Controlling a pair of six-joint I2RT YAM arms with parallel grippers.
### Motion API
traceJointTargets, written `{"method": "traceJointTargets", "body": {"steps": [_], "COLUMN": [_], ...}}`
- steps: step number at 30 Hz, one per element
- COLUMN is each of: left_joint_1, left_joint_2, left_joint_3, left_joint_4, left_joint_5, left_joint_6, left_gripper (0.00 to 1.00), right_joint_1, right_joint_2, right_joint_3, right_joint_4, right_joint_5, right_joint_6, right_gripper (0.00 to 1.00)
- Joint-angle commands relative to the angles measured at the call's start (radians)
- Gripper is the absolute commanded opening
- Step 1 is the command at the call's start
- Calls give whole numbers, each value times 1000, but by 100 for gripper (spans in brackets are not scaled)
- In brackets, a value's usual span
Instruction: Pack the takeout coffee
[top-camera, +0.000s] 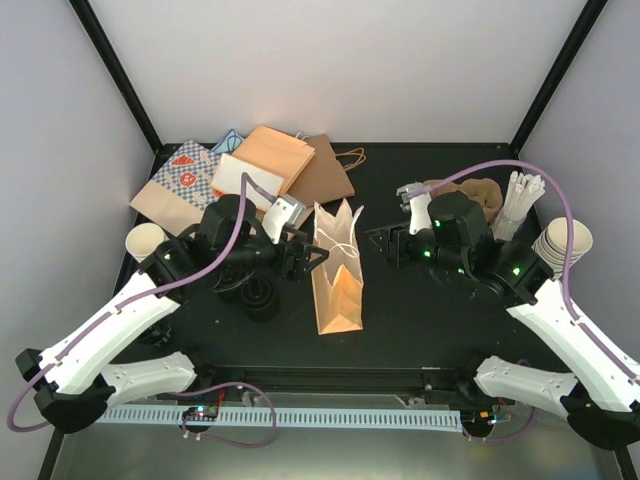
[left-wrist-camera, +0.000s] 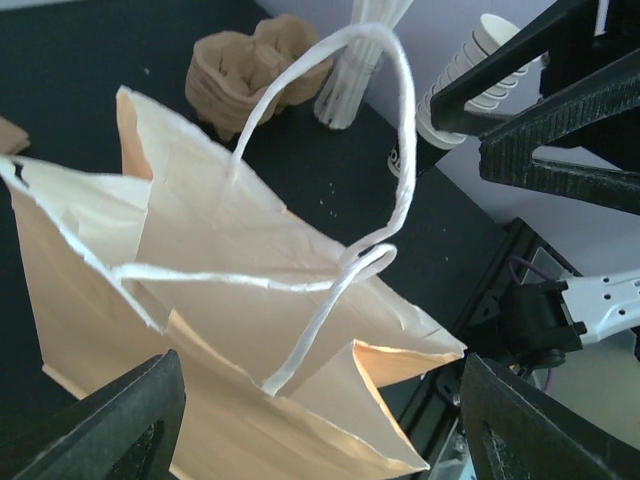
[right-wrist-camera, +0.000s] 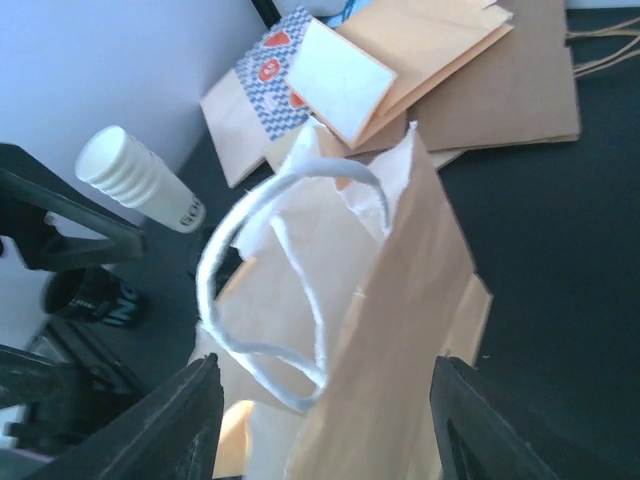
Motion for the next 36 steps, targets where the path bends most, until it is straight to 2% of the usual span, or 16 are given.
{"method": "traceJointTargets", "body": {"steps": [1, 5, 14, 24, 36], "left_joint_1": [-10, -10, -10, -15, -25], "left_joint_2": [-27, -54, -79, 5, 77], "left_joint_3": [-11, -46, -81, -26, 6], "left_joint_4": [111, 169, 204, 195, 164], "left_joint_5": [-13, 22, 22, 50, 75], "left_joint_6": [96, 156, 234, 244, 295], "left_gripper": [78, 81, 83, 76, 74], "right_joint_1": [3, 3, 4, 4, 3], "right_joint_2": [-29, -7, 19, 64, 122], "right_joint_3": [-13, 4, 21, 50, 81], "right_joint_4": [111, 121, 127, 153, 165], "right_joint_5": [-79, -57, 27, -3, -33], "right_joint_6": [81, 148, 345, 376, 383], "right_gripper": [63, 68, 68, 61, 54]}}
